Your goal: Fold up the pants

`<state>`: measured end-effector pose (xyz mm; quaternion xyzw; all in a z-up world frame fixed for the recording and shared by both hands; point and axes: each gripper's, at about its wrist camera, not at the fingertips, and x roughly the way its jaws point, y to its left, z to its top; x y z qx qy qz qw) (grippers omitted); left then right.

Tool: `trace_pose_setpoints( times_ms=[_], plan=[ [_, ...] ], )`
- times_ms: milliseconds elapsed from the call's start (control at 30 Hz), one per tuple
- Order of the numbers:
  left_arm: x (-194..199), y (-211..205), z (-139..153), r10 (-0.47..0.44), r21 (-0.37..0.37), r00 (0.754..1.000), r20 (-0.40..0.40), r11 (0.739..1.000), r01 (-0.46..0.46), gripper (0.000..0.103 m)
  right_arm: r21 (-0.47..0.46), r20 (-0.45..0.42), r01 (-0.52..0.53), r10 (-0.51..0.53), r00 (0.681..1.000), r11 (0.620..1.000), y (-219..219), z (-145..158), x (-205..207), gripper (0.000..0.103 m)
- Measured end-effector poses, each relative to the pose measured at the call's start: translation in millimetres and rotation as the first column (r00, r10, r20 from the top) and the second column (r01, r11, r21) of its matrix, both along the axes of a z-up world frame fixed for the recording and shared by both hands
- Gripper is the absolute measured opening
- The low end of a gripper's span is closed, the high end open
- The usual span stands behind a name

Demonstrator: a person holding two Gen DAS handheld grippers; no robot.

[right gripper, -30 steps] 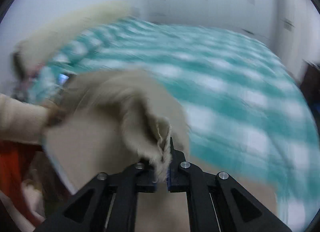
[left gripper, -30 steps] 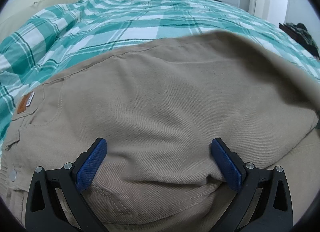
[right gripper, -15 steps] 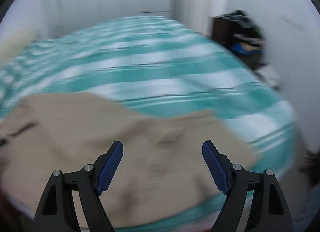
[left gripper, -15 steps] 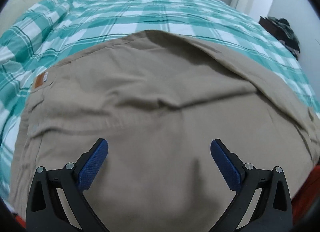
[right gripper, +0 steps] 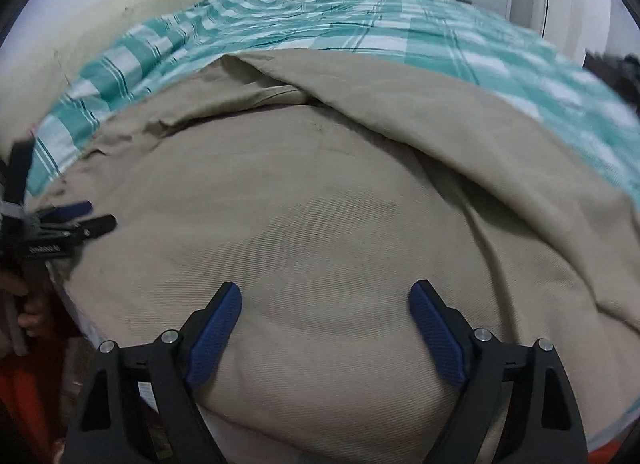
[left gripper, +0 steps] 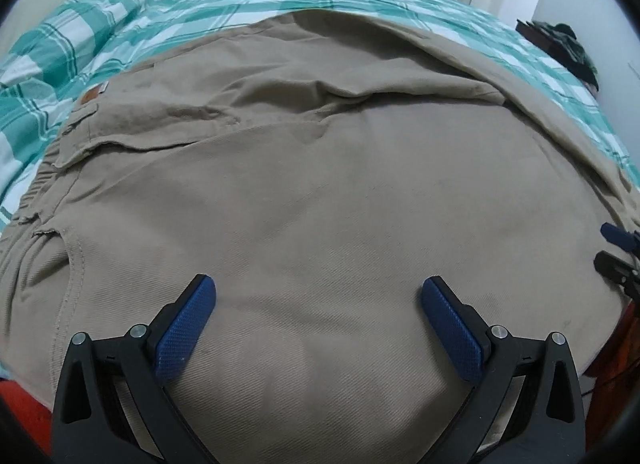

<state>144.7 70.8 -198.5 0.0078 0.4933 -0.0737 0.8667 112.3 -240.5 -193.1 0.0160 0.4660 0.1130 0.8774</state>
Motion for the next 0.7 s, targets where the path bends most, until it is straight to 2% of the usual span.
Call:
trace_pose_setpoints(
  times_ms=[167,700],
  plan=[
    [-4.9,-2.7,-1.5,-0.013,0.022,1.0,0.005,1.0,0.013,0.102,-0.006,0.039,-0.013,0.014,0.999,1.0,7.4,0.4,-4.2,0.088],
    [-9.7,-5.3,-4.3,-0.015,0.053,1.0,0.02,0.998,0.014,0.102,-0.018,0.055,-0.006,0.007,0.998,1.0,6.9,5.5,-11.1,0.089]
  ],
)
